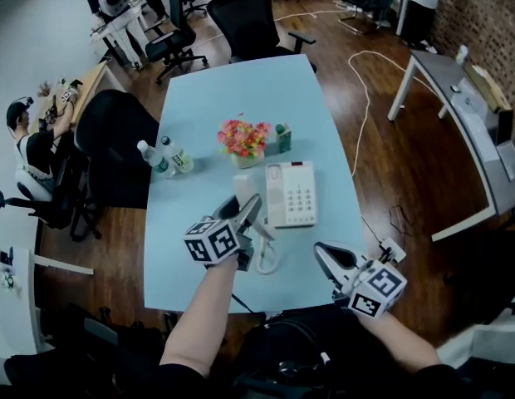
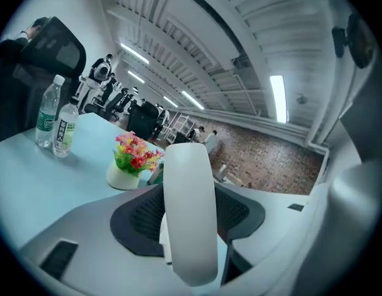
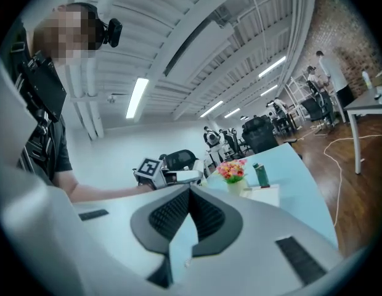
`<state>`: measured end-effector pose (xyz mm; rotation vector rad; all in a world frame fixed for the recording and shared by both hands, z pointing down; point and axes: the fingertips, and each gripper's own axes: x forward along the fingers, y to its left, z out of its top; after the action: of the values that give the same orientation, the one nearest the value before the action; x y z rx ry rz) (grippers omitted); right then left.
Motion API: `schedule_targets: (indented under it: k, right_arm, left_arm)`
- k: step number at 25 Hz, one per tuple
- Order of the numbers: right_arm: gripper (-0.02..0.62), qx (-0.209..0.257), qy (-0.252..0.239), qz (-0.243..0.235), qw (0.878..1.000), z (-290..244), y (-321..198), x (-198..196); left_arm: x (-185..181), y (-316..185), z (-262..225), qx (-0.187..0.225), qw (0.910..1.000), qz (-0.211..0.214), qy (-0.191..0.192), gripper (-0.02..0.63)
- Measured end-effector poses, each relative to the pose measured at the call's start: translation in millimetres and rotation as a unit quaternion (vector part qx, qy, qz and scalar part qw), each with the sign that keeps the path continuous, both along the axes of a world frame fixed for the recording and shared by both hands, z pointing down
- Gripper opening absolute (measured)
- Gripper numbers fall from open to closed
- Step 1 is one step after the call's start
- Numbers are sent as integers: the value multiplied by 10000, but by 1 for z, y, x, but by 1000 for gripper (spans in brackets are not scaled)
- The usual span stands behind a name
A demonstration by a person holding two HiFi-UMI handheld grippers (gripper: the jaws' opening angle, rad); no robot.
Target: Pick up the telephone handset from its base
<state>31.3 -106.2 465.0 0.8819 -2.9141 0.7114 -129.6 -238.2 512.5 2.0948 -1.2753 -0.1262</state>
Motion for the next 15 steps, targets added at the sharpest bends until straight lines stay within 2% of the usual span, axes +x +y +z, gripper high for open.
schedule_targets:
  k: [5,10,15]
  right_arm:
    - [17,116,-106,-156,9998,-11,17,-27]
    - [17,90,-48,-315,9995,-7,37,-49]
    - [17,111,92,-406,9991,-5,51,-67]
  left_arm:
    - [-26,62,-53,579,9956,256,689,236]
    - [-55,114,-86,919,9865,484,1266,236]
    - [-89,149,-95,1006,9841,482,1385,236]
